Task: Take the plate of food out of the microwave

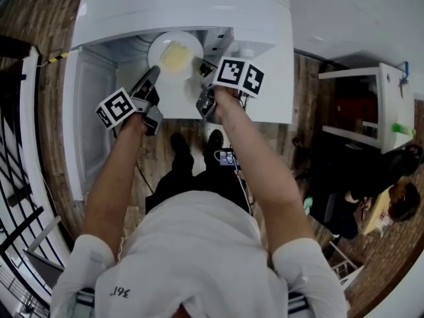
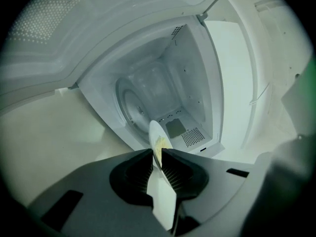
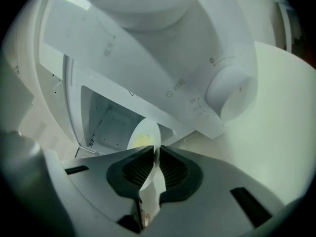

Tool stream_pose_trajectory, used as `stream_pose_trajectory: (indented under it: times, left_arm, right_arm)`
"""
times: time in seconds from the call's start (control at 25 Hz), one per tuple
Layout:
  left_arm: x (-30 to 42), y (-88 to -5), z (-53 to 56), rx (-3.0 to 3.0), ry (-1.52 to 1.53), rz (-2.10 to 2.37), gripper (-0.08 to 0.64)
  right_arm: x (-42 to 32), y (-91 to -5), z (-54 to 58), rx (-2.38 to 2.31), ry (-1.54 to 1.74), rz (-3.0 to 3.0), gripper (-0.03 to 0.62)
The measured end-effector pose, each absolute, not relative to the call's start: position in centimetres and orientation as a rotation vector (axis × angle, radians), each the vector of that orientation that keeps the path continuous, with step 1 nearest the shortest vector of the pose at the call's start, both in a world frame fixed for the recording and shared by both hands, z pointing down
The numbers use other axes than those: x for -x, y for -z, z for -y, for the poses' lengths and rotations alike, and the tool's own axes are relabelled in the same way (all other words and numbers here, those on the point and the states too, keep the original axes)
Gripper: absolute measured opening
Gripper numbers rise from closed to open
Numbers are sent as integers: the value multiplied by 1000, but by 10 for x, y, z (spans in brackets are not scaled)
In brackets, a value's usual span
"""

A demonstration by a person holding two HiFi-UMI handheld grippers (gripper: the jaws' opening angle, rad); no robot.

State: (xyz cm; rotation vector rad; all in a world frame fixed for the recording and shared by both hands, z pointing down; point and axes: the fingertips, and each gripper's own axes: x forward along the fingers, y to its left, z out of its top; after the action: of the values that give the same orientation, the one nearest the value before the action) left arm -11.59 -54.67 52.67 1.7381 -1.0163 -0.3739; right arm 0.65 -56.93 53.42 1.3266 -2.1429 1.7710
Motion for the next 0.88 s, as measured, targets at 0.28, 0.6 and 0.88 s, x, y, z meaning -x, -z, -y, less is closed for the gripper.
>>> stream_pose_trajectory:
  times: [0.28, 0.6, 0.88]
  left_arm:
    - [102, -510, 518, -1763, 355, 988, 60]
    - [91, -492, 497, -1782, 324, 987, 60]
    - [87, -476, 482, -1781, 297, 996, 60]
  right_arm:
    - [-19, -520, 544, -1303, -1773, 2164, 40]
    - [-34, -501, 523, -1300, -1783, 2180, 40]
    - [-44, -483, 507, -1298, -1804, 2200, 40]
